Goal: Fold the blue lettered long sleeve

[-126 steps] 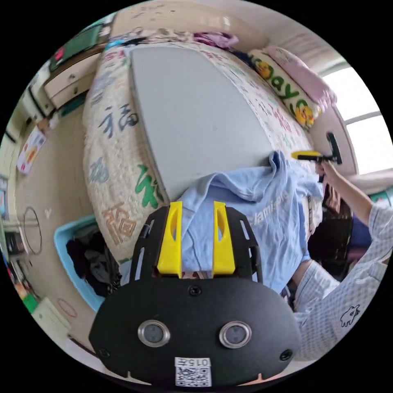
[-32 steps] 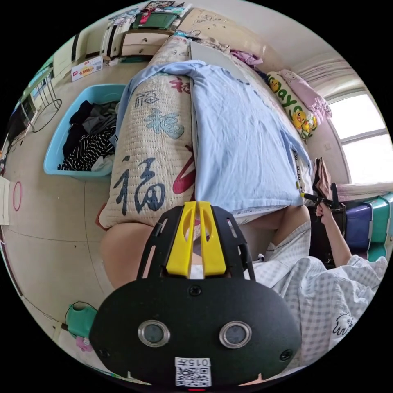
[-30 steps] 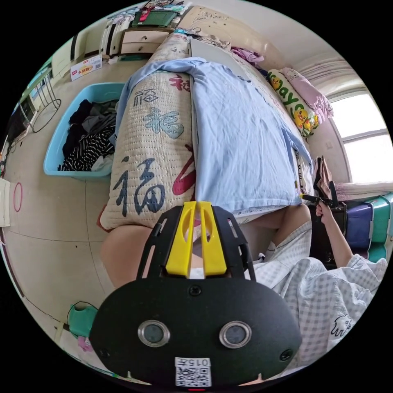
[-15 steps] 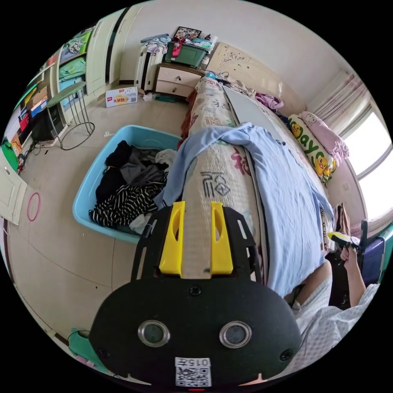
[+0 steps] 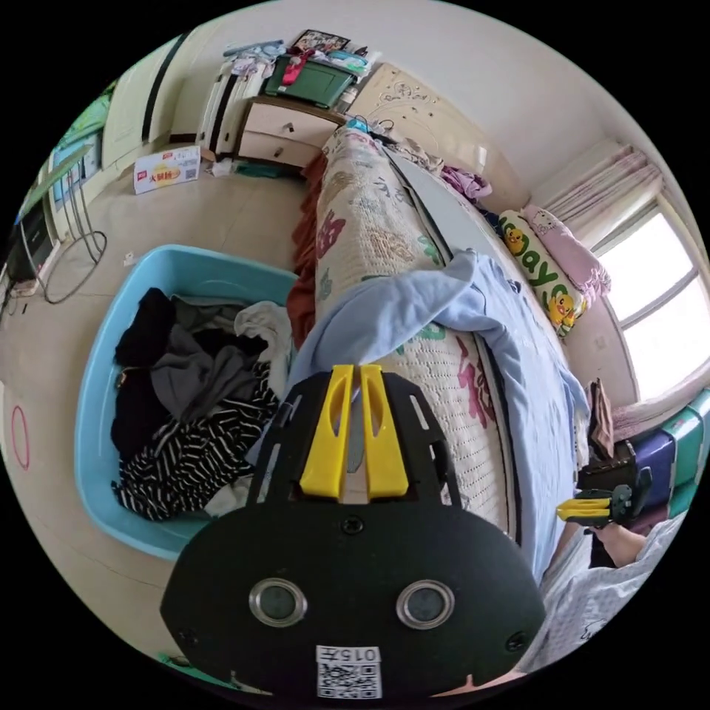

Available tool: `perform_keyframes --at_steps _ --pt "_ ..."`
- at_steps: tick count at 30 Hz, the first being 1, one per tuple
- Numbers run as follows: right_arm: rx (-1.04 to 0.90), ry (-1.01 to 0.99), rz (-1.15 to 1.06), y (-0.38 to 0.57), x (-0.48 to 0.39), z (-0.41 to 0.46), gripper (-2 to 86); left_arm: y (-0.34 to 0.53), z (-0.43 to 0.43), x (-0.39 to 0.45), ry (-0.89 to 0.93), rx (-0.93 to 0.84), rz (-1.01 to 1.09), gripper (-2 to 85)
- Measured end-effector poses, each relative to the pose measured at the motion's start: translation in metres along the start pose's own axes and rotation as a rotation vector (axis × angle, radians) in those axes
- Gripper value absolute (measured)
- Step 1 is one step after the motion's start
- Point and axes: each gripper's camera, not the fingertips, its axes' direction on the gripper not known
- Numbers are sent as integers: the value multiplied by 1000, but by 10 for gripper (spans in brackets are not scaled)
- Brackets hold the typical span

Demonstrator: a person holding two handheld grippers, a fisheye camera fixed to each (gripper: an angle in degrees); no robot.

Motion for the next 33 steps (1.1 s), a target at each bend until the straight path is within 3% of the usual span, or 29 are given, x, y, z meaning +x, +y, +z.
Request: perform_keyframes --at_steps 6,9,11,12,14,18,23,26,30,32,33 --pt "-12 -28 -14 -18 14 -7 24 -68 -105 3 -193 180 85 9" --pt "-15 -37 -12 -25 22 -7 22 -138 -103 3 -434 139 46 24" --pt "-16 -64 3 -29 30 -7 19 -169 -75 -8 -633 22 -12 41" --pt "-16 -94 19 -31 35 -6 16 -172 -69 -13 -620 -4 -36 43" --pt "-13 -119 49 -33 43 -4 12 -165 -61 -29 -372 19 -72 51" --pt "5 -119 28 -37 50 2 6 -129 -46 -73 -51 4 -221 64" --pt "11 -157 30 -42 63 15 3 -46 5 -177 475 73 -789 112" --pt "8 -172 45 -45 69 24 2 -37 40 -192 644 97 -950 128" --pt "11 -153 53 -48 70 40 2 -57 44 -182 651 167 -951 50" --pt "12 -156 62 -48 71 48 1 -73 -21 -152 364 354 -802 12" --pt "12 -157 67 -48 73 53 1 -83 -34 -143 297 351 -733 11"
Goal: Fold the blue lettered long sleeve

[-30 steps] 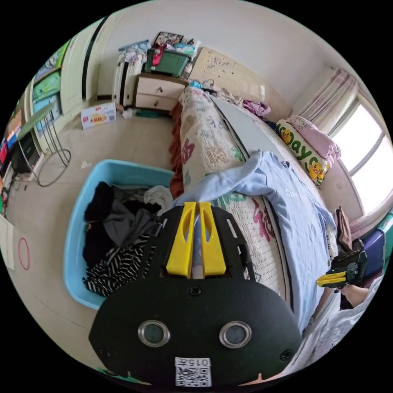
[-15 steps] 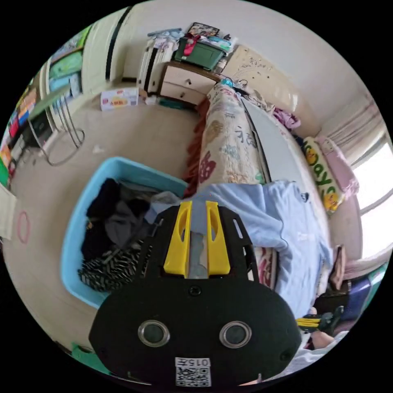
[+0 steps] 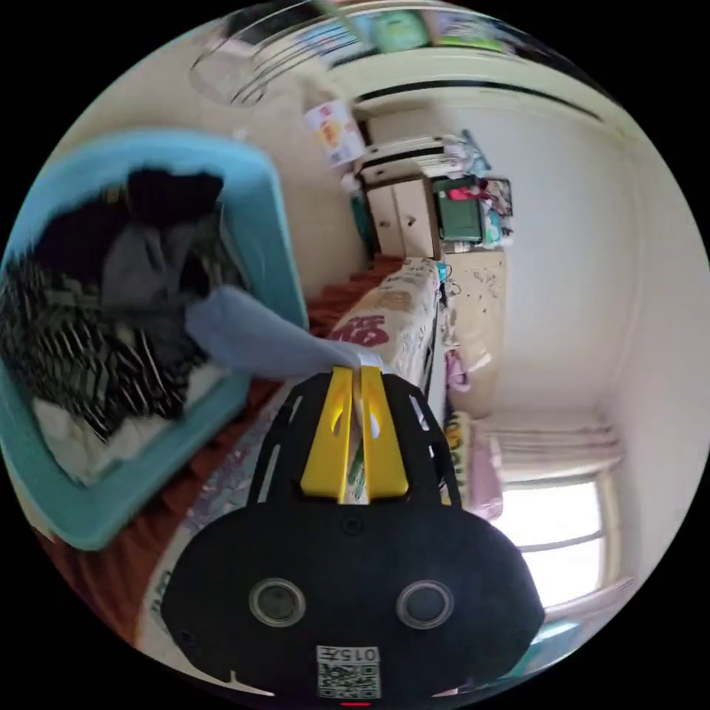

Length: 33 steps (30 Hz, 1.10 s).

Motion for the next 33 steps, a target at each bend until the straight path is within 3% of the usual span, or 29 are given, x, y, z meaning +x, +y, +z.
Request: perform_keyframes --at_steps 2,8,11,14,19,26,33 --pt "1 5 -11 0 2 9 0 -8 -6 45 -118 -49 161 13" --pt "-6 -44 18 3 16 40 -2 14 10 33 -349 -182 121 51" --pt "-82 -114 -25 17 13 58 -3 58 -22 30 -238 -175 180 57" --pt "-35 -149 -29 55 18 61 -1 126 -75 47 -162 -195 340 63" --pt "168 -103 249 154 82 37 13 277 -161 90 -143 -254 642 78" --pt "288 142 600 281 162 31 76 433 -161 49 -227 -450 558 110" --pt "181 -79 737 328 220 128 125 487 -103 29 -319 -604 517 116"
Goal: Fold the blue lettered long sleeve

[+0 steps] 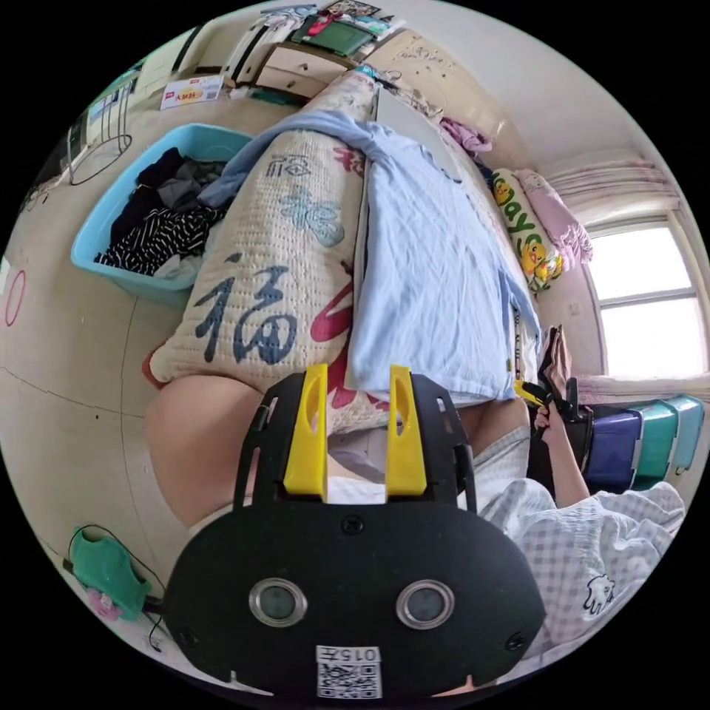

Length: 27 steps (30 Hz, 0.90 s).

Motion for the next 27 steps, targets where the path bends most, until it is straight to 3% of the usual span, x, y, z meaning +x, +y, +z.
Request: perform_keyframes --at_steps 6,8,10,14,21,27 --pt "-79 67 -28 0 -3 56 87 0 42 20 -128 -44 22 80" --pt "-55 86 -46 6 -5 67 74 7 52 21 -46 -41 31 30" --pt "-14 45 -44 15 -4 75 25 19 48 25 -48 15 30 14" --pt "65 -24 -33 28 -4 82 9 39 54 42 -82 77 52 4" --pt "-111 154 -94 4 -25 165 3 27 133 56 -297 -80 88 4" --pt "-108 359 -241 14 -62 218 5 23 177 62 -373 -149 122 6"
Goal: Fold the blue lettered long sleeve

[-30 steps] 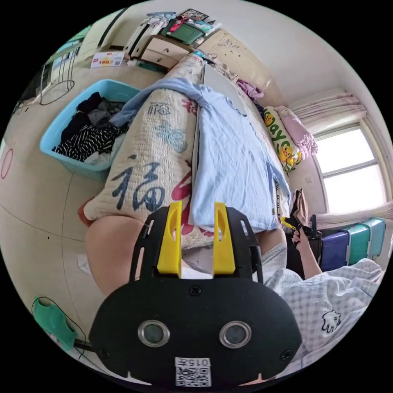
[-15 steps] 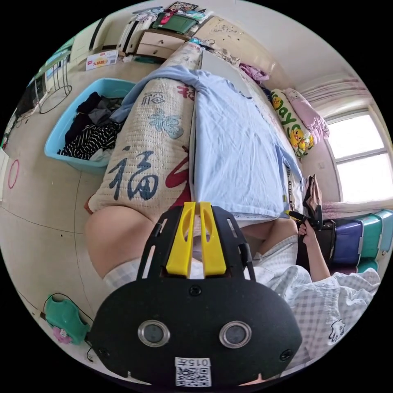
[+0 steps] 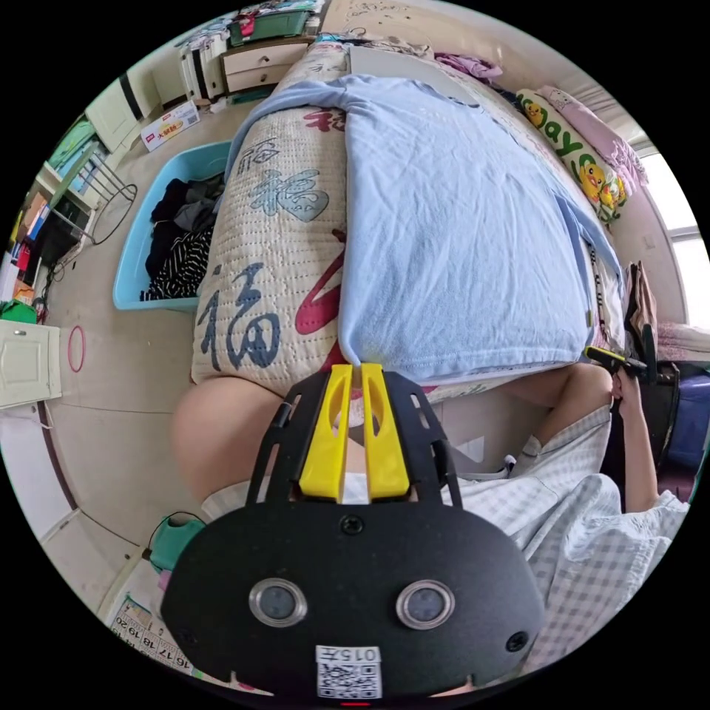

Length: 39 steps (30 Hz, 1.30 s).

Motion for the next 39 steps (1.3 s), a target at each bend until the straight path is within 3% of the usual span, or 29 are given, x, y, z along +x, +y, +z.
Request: perform_keyframes --at_steps 6,10,14,18,22,26,31,34,39 --pt "-4 48 -18 6 -22 39 11 4 24 1 -3 -6 -13 10" --pt "0 -117 48 23 0 63 29 8 32 2 -21 -20 26 23" --pt "52 -256 113 62 49 66 82 27 20 -33 75 -36 -42 56" --pt "325 -323 383 119 157 42 82 46 -1 -39 70 25 -90 66" --pt "654 -373 628 143 248 33 84 37 -9 19 97 182 9 67" --pt "665 -326 688 110 282 45 102 16 34 89 220 225 72 69" --pt "610 -333 854 79 318 84 106 9 95 140 53 122 151 80" --pt "558 -400 896 71 330 102 101 22 98 144 -73 181 204 70" --pt "656 -369 918 80 323 78 48 27 99 129 -112 165 248 67"
